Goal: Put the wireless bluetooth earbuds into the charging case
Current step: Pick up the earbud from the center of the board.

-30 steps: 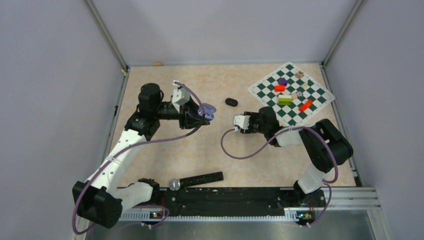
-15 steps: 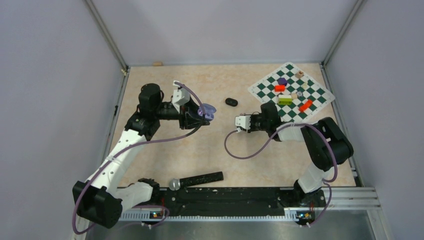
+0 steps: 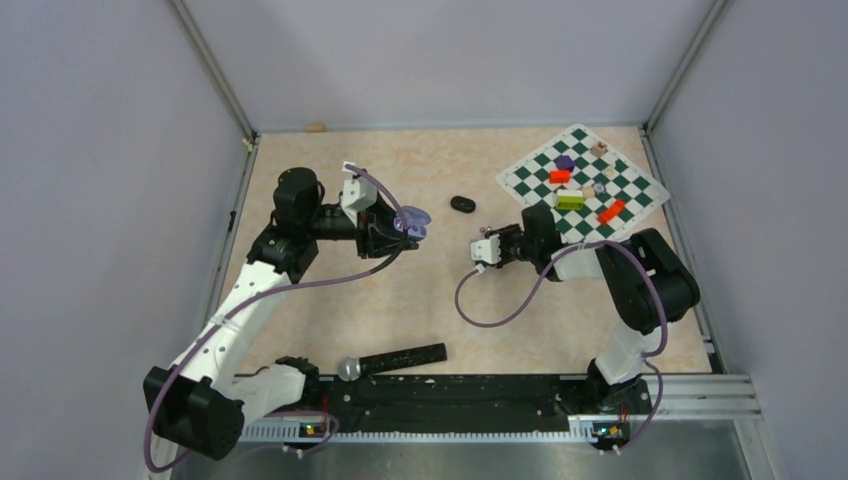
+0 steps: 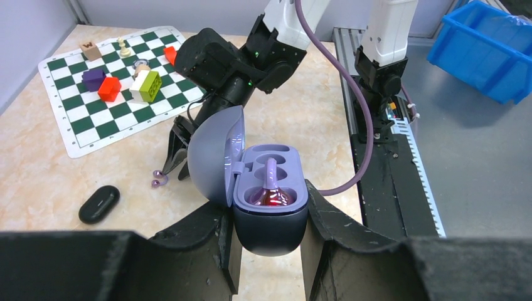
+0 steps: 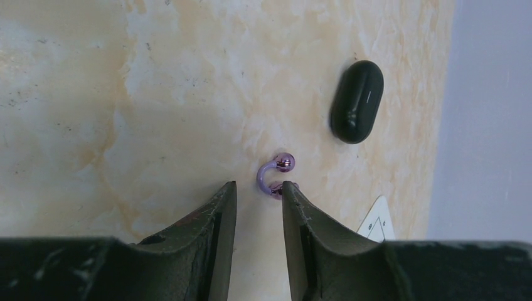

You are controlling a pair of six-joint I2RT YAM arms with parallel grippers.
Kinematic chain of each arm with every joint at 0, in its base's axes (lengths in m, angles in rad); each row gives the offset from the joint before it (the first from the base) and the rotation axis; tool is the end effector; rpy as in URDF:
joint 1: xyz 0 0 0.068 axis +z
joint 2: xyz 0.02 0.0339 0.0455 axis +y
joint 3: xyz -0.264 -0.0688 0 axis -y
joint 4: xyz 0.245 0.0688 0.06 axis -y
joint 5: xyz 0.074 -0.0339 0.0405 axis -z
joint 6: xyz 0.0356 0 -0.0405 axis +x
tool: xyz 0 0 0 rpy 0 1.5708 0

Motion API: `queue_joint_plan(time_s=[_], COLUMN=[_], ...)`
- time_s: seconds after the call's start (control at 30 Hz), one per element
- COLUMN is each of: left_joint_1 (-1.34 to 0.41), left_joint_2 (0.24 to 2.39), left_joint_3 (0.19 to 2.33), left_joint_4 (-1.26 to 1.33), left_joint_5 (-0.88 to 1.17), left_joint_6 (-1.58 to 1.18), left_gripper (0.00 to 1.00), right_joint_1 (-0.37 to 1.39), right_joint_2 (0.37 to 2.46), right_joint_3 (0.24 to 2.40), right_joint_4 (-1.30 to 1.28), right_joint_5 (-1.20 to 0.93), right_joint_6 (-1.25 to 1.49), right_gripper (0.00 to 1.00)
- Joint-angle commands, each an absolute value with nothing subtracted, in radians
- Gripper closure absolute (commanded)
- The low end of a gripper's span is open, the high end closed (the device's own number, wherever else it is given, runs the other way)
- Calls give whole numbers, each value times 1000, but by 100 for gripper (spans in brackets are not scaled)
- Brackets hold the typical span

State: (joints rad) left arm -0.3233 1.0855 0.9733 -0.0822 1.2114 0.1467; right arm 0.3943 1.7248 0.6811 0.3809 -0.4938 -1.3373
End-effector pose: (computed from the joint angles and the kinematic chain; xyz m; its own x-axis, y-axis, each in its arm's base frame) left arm 0.2093 -0.1053 0.3625 -0.0376 0.0668 -0.9971 0.9988 0.0323 -0.0355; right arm 0.2877 0.1380 0.1280 0.5332 -0.7060 -0.4661 -0.7108 -0.0751 -0.6994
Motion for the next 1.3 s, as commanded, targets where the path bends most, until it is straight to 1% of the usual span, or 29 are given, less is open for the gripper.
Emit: queue_joint_plan(time_s=[0.0, 0.2, 0.53, 0.6, 0.7, 0.73, 1.03, 1.13, 1.2, 1.27], left_joint_1=[-319, -316, -316, -316, -316, -315, -316, -315, -316, -316], left_joint_2=[1067, 1063, 1066, 1066, 1065, 1066, 1066, 1065, 1065, 1066], left_joint_3=[973, 973, 974, 976, 976, 976, 974, 973, 973, 973], left_joint_4=[-31, -31, -30, -31, -30, -30, -31, -30, -30, -31], left_joint_5=[1227, 1225, 1228, 1228, 1229, 1229, 1229, 1228, 1229, 1228], left_joint_6=[133, 131, 131, 131, 130, 130, 130, 130, 129, 130], left_gripper=[87, 87, 87, 87, 87, 87, 87, 87, 87, 87], right_joint_1=[391, 390, 389, 389, 388, 386, 384, 383, 382, 382], right_joint_2=[1767, 1775, 1803, 1810, 1821, 1823, 1831, 1838, 1840, 1846], right_joint_3=[684, 685, 715, 725, 751, 758, 756, 751, 746, 750], right_joint_4=[400, 378, 325, 312, 276, 270, 307, 345, 377, 399], right_joint_5=[-482, -493, -475, -473, -471, -472, -447, -426, -412, -397], right_joint_6=[-1338, -1339, -1337, -1332, -1316, -1309, -1289, -1266, -1252, -1234], right_gripper=[68, 71, 71, 74, 83, 84, 80, 81, 84, 89])
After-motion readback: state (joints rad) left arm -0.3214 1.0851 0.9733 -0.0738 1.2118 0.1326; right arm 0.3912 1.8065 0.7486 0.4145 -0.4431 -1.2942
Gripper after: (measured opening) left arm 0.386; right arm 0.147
